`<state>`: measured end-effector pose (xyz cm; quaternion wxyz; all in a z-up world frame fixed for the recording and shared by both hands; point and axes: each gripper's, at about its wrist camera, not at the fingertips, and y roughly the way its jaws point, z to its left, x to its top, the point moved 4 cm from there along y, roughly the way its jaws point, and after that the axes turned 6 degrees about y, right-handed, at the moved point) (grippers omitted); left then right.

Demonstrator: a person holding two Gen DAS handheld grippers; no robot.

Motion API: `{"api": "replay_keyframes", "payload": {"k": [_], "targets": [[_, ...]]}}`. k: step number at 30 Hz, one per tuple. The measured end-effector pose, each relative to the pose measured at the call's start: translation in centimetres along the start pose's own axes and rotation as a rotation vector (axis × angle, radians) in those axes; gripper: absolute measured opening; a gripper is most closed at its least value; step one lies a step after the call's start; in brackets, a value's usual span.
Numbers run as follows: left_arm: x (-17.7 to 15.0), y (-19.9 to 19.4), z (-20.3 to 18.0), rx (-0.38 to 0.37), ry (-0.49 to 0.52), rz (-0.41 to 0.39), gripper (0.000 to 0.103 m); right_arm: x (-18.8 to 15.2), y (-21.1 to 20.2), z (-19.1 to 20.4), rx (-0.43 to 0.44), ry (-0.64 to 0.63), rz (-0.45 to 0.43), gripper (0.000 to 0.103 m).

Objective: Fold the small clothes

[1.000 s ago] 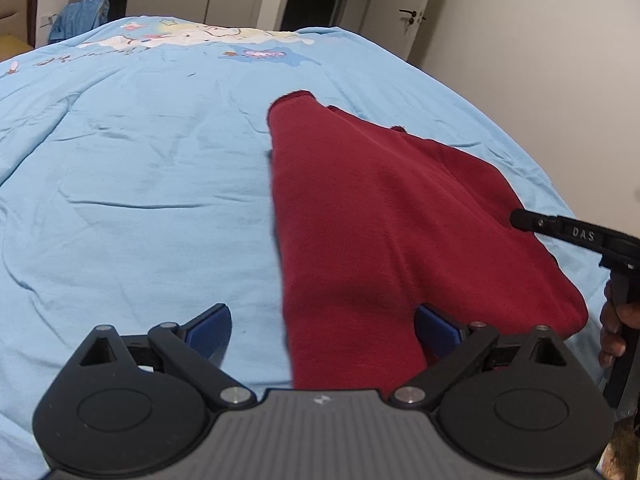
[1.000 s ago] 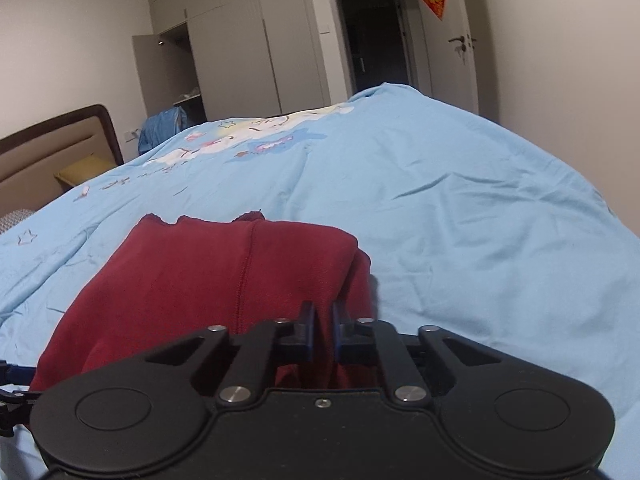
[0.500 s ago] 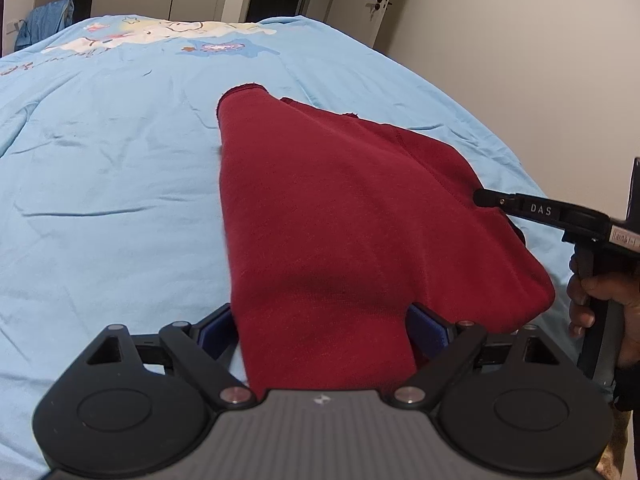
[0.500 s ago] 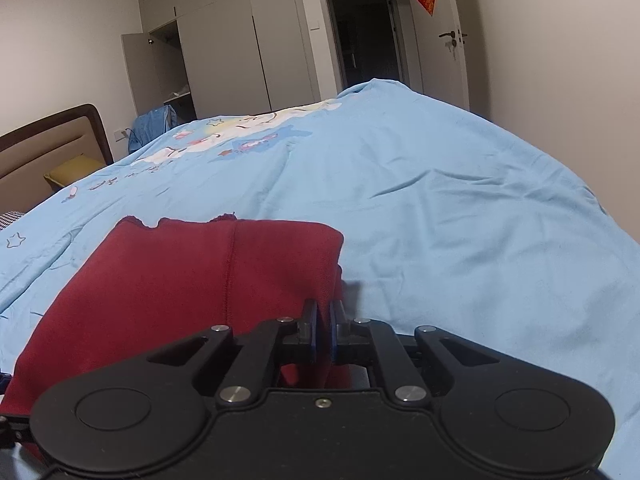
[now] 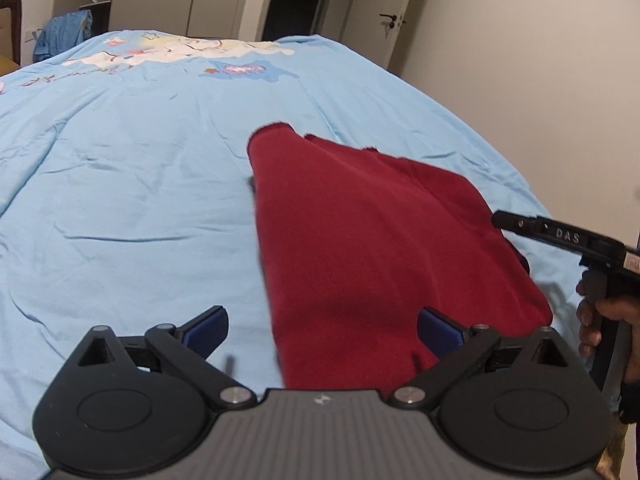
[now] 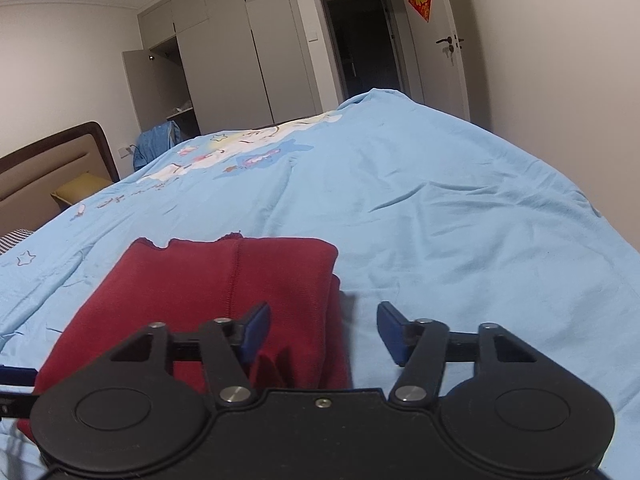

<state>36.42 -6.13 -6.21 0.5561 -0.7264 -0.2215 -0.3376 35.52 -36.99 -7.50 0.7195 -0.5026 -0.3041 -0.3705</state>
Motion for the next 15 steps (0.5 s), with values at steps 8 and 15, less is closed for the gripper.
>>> {"api": "replay_keyframes", "payload": {"k": [8, 15], "targets": [[1.2, 0.2, 2.3, 0.1, -0.059, -0.021, 0.103, -0.3, 1.2, 0.6, 0.038, 0.032, 0.026, 0.087], [1.4, 1.7, 4.6, 0.103, -0.193, -0.007, 0.103, -1.3, 3.0, 0.6, 0.016, 0.081, 0.063, 0.084]]}}
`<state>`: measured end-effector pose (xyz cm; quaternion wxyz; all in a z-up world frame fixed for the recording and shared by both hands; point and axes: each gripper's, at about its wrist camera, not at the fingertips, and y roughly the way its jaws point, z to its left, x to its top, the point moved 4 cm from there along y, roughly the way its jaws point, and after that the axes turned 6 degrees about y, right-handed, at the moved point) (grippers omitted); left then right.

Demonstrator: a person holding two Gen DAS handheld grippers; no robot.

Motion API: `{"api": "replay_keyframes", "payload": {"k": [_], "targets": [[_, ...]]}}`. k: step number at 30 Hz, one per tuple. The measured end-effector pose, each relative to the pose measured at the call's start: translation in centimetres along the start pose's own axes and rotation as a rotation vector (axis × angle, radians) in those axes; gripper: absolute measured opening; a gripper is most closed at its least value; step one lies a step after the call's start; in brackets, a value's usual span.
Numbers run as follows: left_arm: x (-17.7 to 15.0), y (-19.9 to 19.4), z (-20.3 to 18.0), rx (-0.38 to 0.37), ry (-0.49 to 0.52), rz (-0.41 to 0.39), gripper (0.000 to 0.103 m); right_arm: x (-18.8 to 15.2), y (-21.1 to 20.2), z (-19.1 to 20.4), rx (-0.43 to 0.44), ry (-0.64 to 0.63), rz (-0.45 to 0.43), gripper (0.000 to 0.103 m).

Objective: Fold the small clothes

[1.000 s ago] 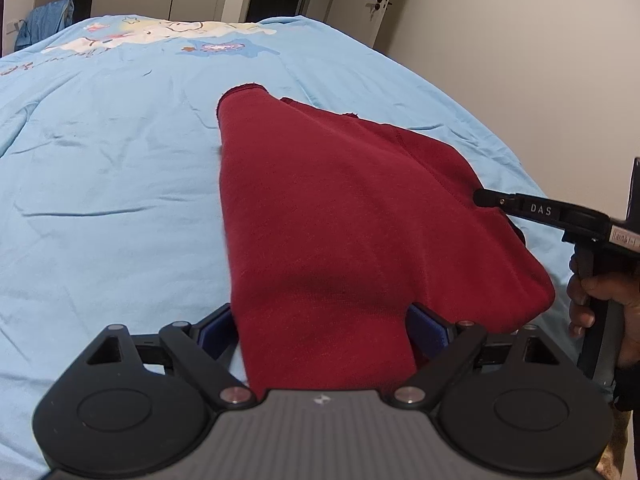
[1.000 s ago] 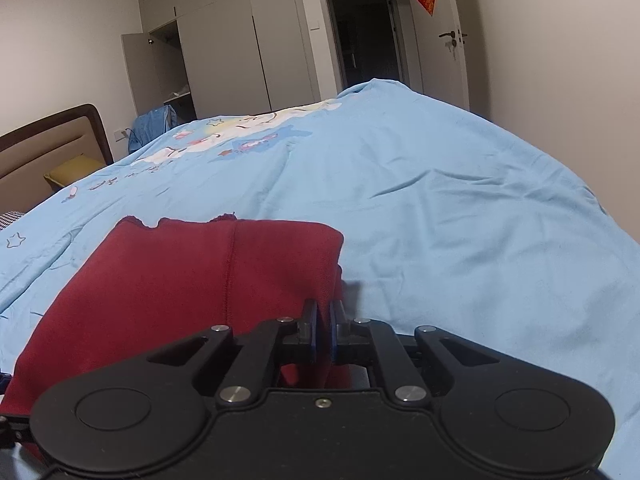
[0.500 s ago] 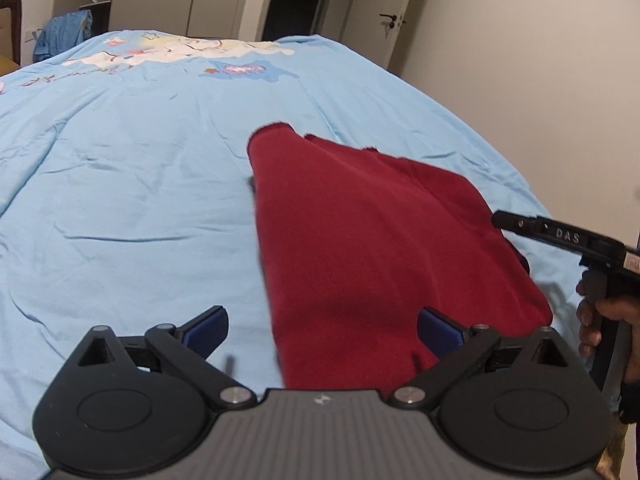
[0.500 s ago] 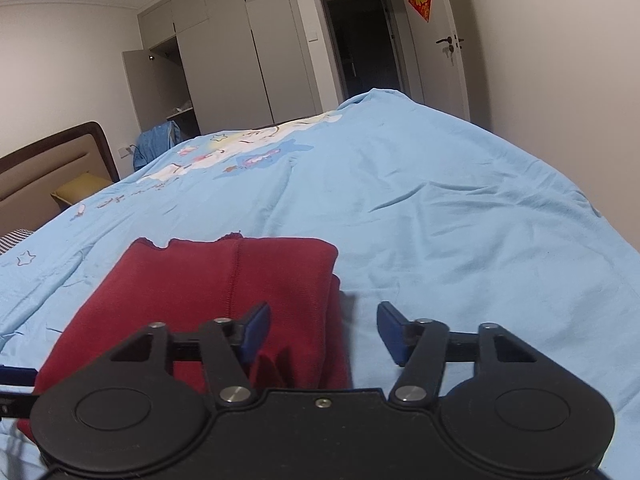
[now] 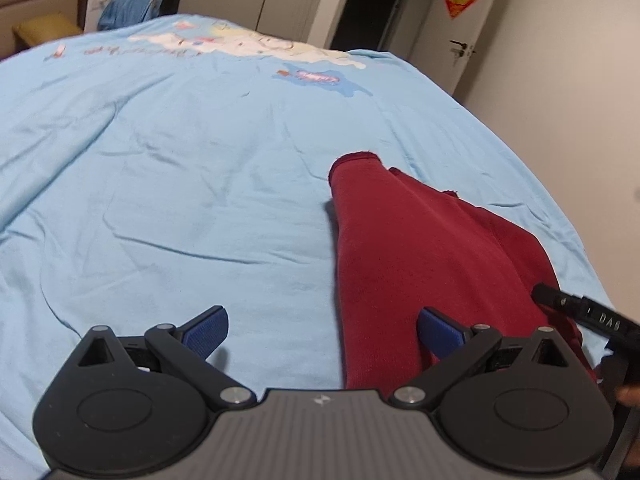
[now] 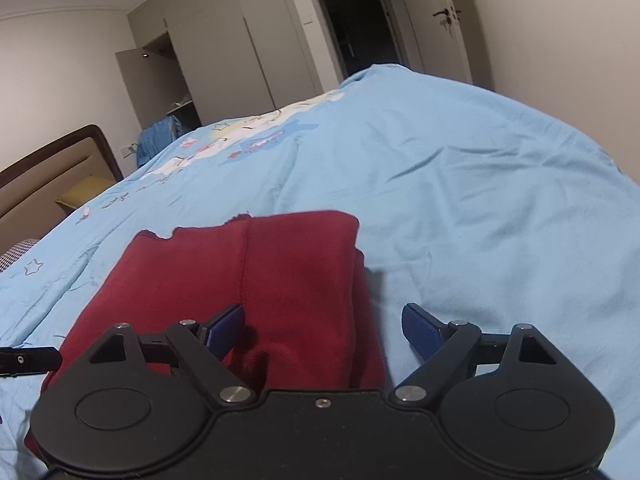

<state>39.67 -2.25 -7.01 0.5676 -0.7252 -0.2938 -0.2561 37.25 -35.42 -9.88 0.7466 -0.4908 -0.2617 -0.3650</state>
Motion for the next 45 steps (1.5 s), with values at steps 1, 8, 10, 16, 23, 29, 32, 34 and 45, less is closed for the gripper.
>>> {"api": "replay_keyframes", "payload": {"k": [1, 8, 10, 16, 23, 29, 32, 34, 45], "targets": [[-0.1, 0.3, 0.1, -0.007, -0.012, 0.008, 0.103, -0.3, 0.2, -0.2, -0.005, 0.012, 0.004, 0.082], [-0.7, 1.5, 0.2, -0.021, -0.019, 0.035, 0.103, -2.2, 0.3, -0.6, 0.002, 0.062, -0.042, 0.071], [-0.6, 1.6, 0.0, -0.024, -0.009, 0.037, 0.103, -2.5, 0.2, -0.5, 0.004, 0.059, -0.056, 0.068], [0.1, 2.4, -0.7, -0.037, 0.035, 0.049, 0.103, -3.1, -0.3, -0.3, 0.002, 0.034, -0.096, 0.058], [0.9, 3.5, -1.8, -0.042, 0.092, 0.066, 0.103, -3.4, -0.4, -0.4, 0.013, 0.046, -0.099, 0.057], [0.8, 3.9, -2.4, -0.062, 0.102, 0.075, 0.102, -3.4, -0.3, -0.5, 0.017, 0.051, -0.098, 0.057], [0.9, 3.6, -2.2, -0.069, 0.095, 0.071, 0.102, -3.4, -0.3, -0.6, 0.019, 0.054, -0.098, 0.058], [1.0, 3.4, -1.9, -0.071, 0.079, 0.068, 0.102, -3.5, -0.3, -0.6, 0.019, 0.054, -0.098, 0.058], [2.1, 2.5, 0.1, -0.056, 0.021, 0.027, 0.098, -3.4, -0.3, -0.6, 0.019, 0.053, -0.098, 0.058]]}}
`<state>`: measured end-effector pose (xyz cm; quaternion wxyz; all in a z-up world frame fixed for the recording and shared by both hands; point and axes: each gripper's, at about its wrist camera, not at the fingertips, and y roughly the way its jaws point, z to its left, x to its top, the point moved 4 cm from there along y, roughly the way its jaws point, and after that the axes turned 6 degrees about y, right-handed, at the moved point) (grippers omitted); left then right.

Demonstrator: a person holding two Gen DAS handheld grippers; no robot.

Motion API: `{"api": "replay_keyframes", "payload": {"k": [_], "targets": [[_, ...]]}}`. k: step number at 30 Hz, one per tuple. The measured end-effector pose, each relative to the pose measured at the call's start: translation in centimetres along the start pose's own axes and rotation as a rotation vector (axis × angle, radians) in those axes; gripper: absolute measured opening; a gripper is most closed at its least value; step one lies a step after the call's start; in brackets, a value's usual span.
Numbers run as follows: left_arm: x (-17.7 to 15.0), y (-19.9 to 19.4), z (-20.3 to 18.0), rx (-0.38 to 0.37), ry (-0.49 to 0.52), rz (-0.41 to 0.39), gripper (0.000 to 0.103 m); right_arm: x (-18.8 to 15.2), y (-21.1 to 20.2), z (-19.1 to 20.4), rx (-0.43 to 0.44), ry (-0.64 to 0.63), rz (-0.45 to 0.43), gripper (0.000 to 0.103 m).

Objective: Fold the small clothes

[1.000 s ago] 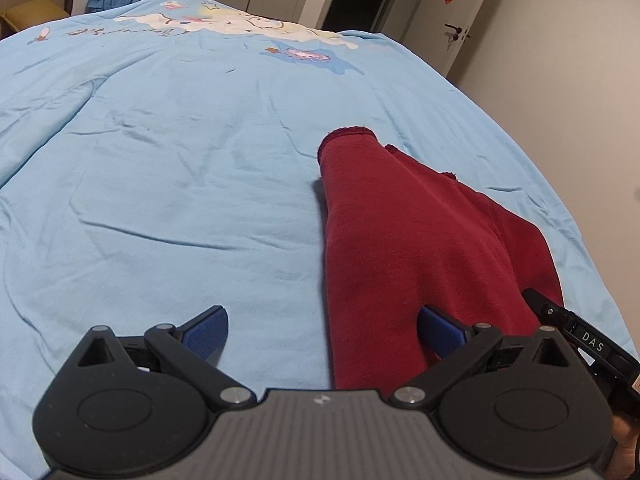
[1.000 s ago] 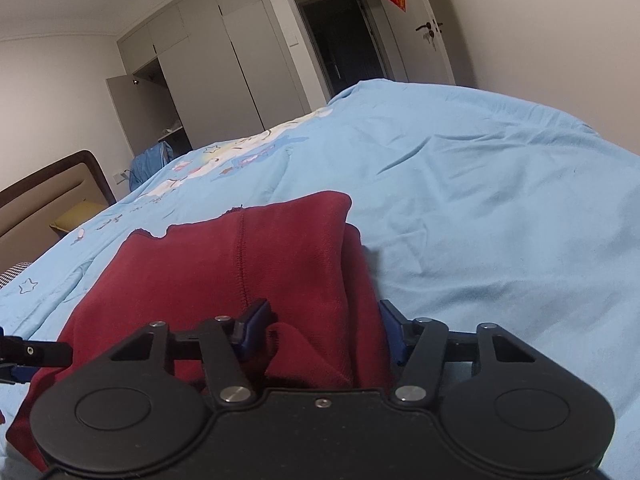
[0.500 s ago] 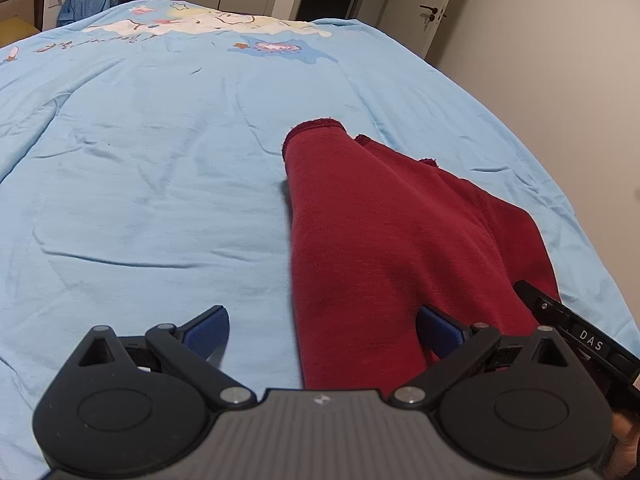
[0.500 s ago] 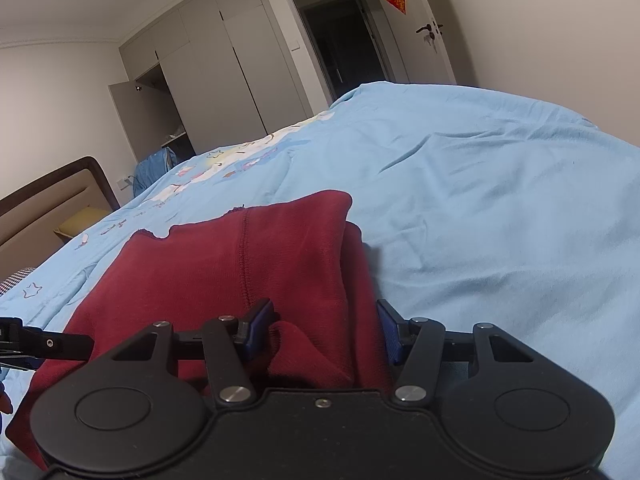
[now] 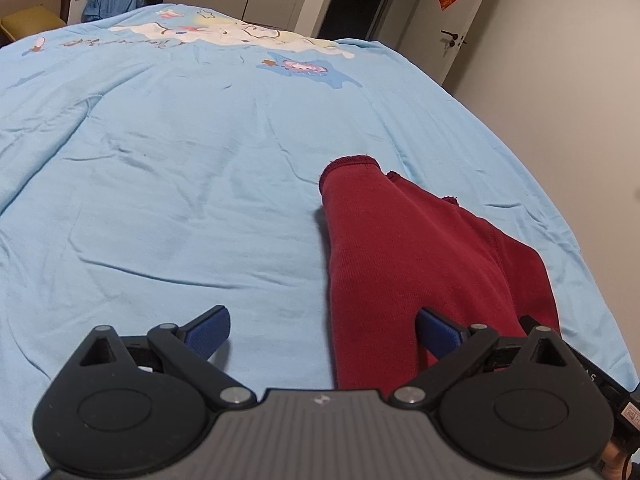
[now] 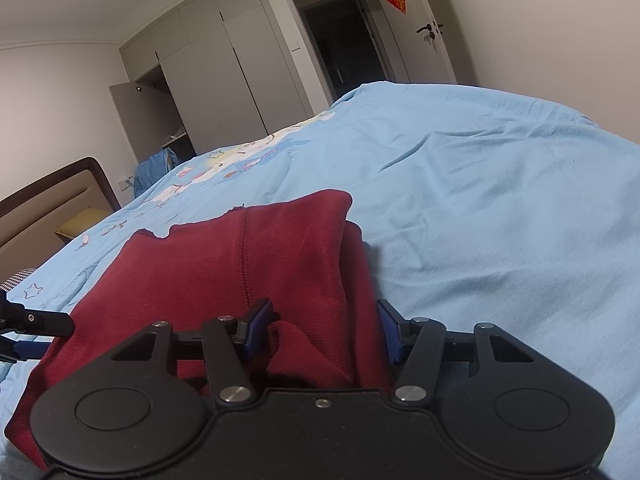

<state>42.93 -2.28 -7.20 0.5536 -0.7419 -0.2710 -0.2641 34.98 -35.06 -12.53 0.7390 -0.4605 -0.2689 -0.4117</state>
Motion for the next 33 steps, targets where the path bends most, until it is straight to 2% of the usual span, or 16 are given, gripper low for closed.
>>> {"api": "replay_keyframes", "payload": {"k": [4, 5, 9, 12, 16, 24, 29, 33], "targets": [[-0.2, 0.7, -0.2, -0.07, -0.021, 0.016, 0.081, 0.0, 0.0, 0.0, 0.0, -0.004, 0.0, 0.057], [-0.3, 0.9, -0.3, -0.093, -0.034, 0.023, 0.078, 0.0, 0.0, 0.0, 0.001, -0.009, 0.0, 0.054], [-0.4, 2.0, -0.6, -0.191, -0.099, 0.063, 0.056, 0.1, -0.1, 0.9, 0.002, -0.054, 0.0, 0.041], [-0.3, 2.0, -1.1, -0.16, -0.073, 0.059, 0.047, 0.4, -0.2, 1.5, 0.001, -0.084, 0.0, 0.03], [0.1, 1.0, -2.2, -0.127, -0.013, 0.026, 0.035, 1.1, -1.0, 2.8, -0.001, -0.122, -0.01, 0.022], [2.4, -3.0, -2.9, -0.118, 0.065, -0.084, 0.032, 3.5, -3.2, 7.1, 0.073, -0.158, -0.068, 0.021], [4.0, -5.9, -1.2, -0.053, 0.096, -0.135, 0.032, 3.9, -2.2, 11.2, 0.145, -0.175, -0.072, 0.021], [4.9, -7.8, 1.6, 0.031, 0.108, -0.149, 0.032, 3.3, -0.3, 14.6, 0.21, -0.147, -0.046, 0.021]]}}
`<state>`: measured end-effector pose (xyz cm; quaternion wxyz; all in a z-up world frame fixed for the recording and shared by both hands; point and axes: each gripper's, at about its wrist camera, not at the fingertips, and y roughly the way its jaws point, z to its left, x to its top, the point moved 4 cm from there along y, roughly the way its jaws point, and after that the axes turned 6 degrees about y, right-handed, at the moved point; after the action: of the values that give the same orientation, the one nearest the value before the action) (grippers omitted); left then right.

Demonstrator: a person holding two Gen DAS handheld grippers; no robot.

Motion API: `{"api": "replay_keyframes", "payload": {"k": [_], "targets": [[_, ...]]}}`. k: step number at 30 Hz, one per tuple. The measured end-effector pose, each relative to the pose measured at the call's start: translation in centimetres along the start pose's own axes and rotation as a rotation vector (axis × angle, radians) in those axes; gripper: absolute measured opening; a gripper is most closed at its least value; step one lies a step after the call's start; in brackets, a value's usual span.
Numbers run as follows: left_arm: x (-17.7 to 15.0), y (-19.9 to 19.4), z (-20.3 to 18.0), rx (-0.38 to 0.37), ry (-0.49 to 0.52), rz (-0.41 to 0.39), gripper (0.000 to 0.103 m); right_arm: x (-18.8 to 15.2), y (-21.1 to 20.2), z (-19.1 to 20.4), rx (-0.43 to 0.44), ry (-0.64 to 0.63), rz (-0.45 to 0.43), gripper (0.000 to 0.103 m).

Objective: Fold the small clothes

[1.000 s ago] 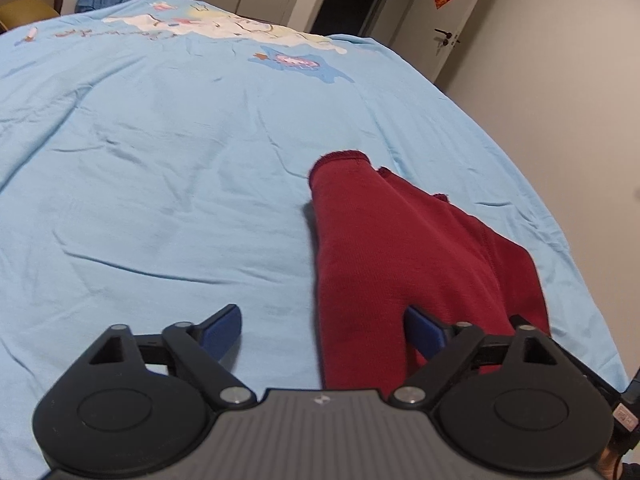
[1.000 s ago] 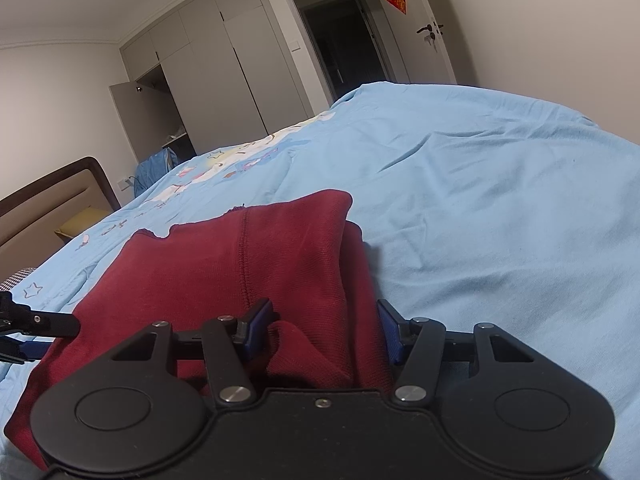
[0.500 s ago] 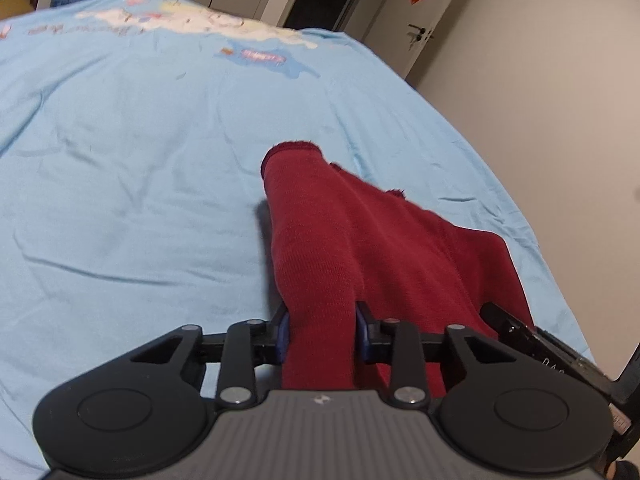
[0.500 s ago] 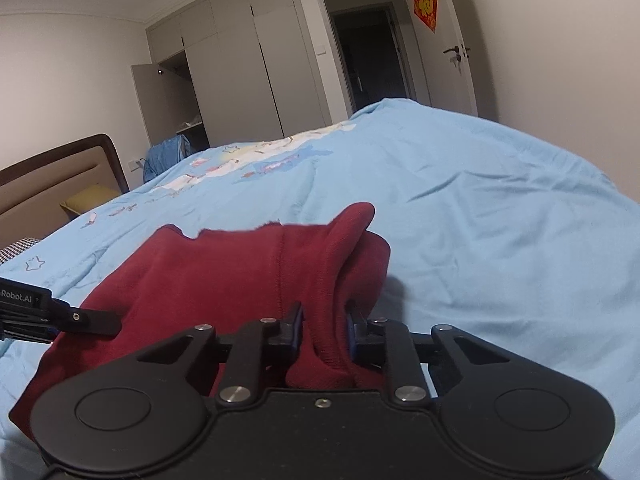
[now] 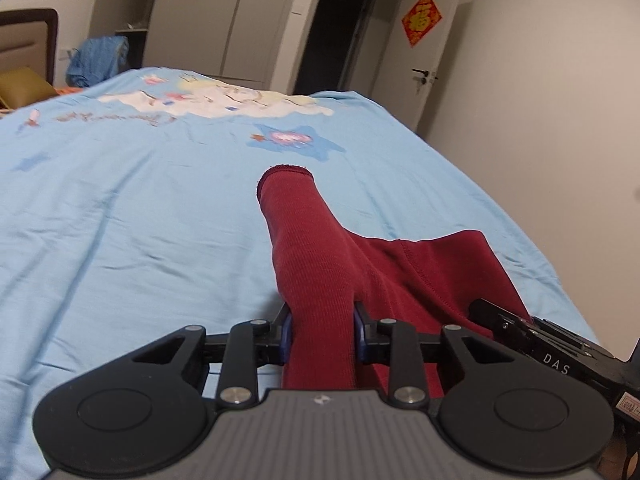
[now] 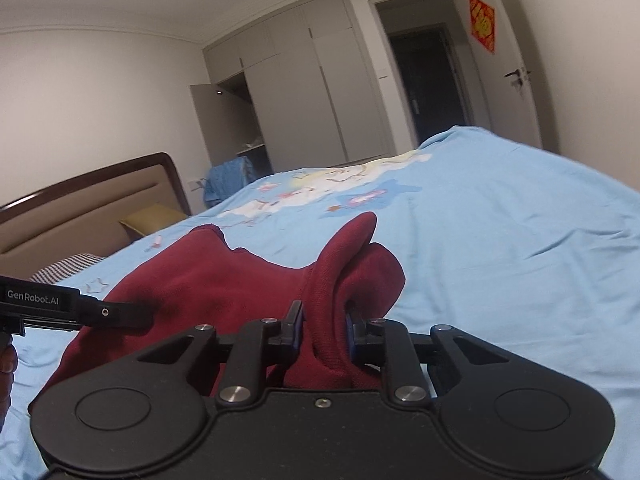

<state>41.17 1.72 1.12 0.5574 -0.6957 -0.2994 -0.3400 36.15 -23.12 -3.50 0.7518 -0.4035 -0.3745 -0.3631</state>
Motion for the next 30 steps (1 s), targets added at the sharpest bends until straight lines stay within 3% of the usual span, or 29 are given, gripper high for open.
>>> {"api": "replay_keyframes", "payload": {"k": [8, 18, 23, 25, 30], "targets": [[-0.6, -0.7, 5.1, 0.122, -0.004, 0.026, 0.032, -2.4, 5.2, 5.1, 0.045, -0.03, 0.085, 0.021], [-4.0, 0.2, 7.2, 0.151, -0.042, 0.081, 0.036, -4.8, 6.2, 3.5, -0.032, -0.051, 0.157, 0.026], [-4.1, 0.4, 7.3, 0.18, -0.037, 0.102, 0.046, -4.7, 6.0, 3.3, -0.049, -0.062, 0.164, 0.035], [-4.2, 0.2, 7.3, 0.19, -0.038, 0.103, 0.061, -4.7, 5.6, 3.3, -0.056, -0.071, 0.161, 0.041], [-4.1, -1.6, 6.7, 0.219, -0.024, 0.056, 0.086, -4.1, 4.1, 3.7, -0.06, -0.093, 0.137, 0.058]]}}
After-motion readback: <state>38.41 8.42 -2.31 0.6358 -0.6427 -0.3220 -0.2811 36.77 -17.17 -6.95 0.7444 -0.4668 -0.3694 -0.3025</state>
